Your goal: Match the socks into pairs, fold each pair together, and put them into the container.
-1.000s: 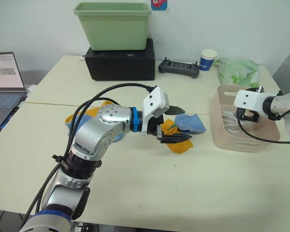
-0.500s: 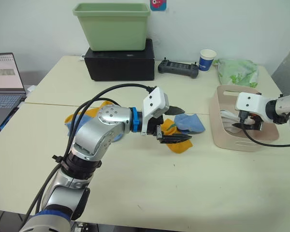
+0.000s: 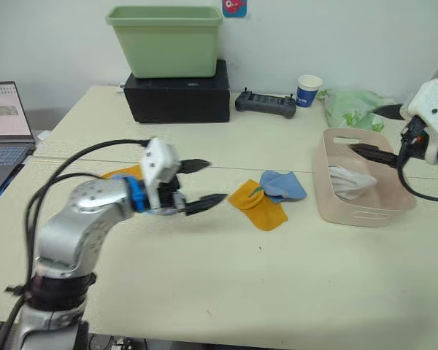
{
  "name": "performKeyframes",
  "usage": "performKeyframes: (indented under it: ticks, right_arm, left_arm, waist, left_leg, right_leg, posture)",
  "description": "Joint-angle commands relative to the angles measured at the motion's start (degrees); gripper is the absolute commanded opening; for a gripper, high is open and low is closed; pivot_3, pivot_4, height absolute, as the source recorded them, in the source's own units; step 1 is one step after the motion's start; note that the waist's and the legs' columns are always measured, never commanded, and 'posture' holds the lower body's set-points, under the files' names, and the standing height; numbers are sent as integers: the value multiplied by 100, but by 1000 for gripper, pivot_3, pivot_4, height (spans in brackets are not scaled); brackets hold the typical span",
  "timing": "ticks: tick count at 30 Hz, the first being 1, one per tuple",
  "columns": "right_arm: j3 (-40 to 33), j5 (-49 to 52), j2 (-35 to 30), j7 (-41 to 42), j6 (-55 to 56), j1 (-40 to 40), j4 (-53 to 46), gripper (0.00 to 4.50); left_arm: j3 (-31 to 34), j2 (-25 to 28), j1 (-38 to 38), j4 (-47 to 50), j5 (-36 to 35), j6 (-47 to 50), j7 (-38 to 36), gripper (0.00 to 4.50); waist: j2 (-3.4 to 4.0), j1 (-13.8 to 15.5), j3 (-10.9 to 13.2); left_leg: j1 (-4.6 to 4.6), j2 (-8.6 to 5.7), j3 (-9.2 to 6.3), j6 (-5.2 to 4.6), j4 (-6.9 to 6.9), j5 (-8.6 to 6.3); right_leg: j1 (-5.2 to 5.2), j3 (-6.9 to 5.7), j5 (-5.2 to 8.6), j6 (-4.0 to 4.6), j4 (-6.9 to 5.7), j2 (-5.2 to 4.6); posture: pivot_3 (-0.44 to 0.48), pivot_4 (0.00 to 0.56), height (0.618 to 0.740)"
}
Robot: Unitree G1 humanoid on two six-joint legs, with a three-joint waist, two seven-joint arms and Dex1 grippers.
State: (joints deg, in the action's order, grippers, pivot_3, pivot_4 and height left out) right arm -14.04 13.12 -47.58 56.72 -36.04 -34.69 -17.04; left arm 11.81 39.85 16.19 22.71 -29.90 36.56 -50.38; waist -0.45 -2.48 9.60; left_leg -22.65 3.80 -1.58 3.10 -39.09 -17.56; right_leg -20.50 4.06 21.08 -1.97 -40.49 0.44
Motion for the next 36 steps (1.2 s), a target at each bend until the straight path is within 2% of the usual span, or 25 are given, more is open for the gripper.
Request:
performKeyframes:
  ticks: [1,4,7,11,14,18,24,28,36]
  right_arm:
    - [242,491,745,-580,-13,520,-1139,4482]
    - [652,503,1145,-784,191,1145,-1567,4482]
    - [989,445,1256,-847,365,1949,-1741,4482]
    - [1174,632,1032,-472,557,3340,-1784,4482]
    - [1214,533,901,-477,857,3650,-1684,4482]
    - [1381,300,904,-602,1147,3662,-1505,4482]
    - [1894,-460,1035,-1130,1475,3501,-1085,4482]
    - [1811,-141,1962,-2030,206,3178,-909,4482]
    - [1395,185,2721,-2783,-458,2907,-591,4482]
  left_arm:
    - [799,-2,-776,106,74,-375,249,4500]
    - [1137,-93,-1440,188,114,-668,353,4500]
    - [1383,-149,-2286,212,282,-987,364,4500]
    - [1854,-537,-3522,118,241,-1326,355,4500]
    - [1853,-562,-3970,208,262,-1556,248,4500]
    - [1682,-447,-4078,341,173,-1595,102,4500]
    - [1374,-201,-3972,773,-114,-1344,-115,4500]
    - [966,130,-3625,1337,-414,-1011,-218,4500]
    - [593,598,-3082,1776,-909,-641,-384,4500]
  waist:
    - [0,23,1]
    - [-1,102,1]
    - [-10,127,-6]
    - [-19,105,-11]
    - [-20,91,-9]
    - [-24,78,-10]
    - [-28,81,-12]
    - [-31,76,-12]
    - [-29,75,-11]
  left_leg:
    - [-1,1,-8,0,3,0]
    - [-17,-3,-16,2,-1,1]
    - [-20,-10,-20,3,3,2]
    - [-17,-15,-9,2,11,1]
    - [0,-23,-7,-7,11,-4]
    - [85,-35,3,-15,20,-10]
    - [79,-19,3,-9,27,-7]
    - [79,-15,-6,-9,28,-7]
    - [77,-17,-7,-5,33,-5]
  right_leg:
    - [0,-1,1,0,-1,0]
    - [-13,-2,1,0,-6,-6]
    - [-8,-6,2,-2,14,-43]
    - [10,-8,2,-3,51,-59]
    - [24,-9,1,-4,45,-57]
    - [101,-10,-3,-6,45,-23]
    - [94,-4,-2,-5,51,0]
    - [93,2,-3,-4,43,5]
    - [86,0,-2,-4,48,2]
  posture:
    - [0,150,720]
    - [0,150,720]
    - [0,150,720]
    - [0,150,720]
    - [0,150,720]
    - [0,150,720]
    - [0,150,720]
    - [0,150,720]
    - [0,150,720]
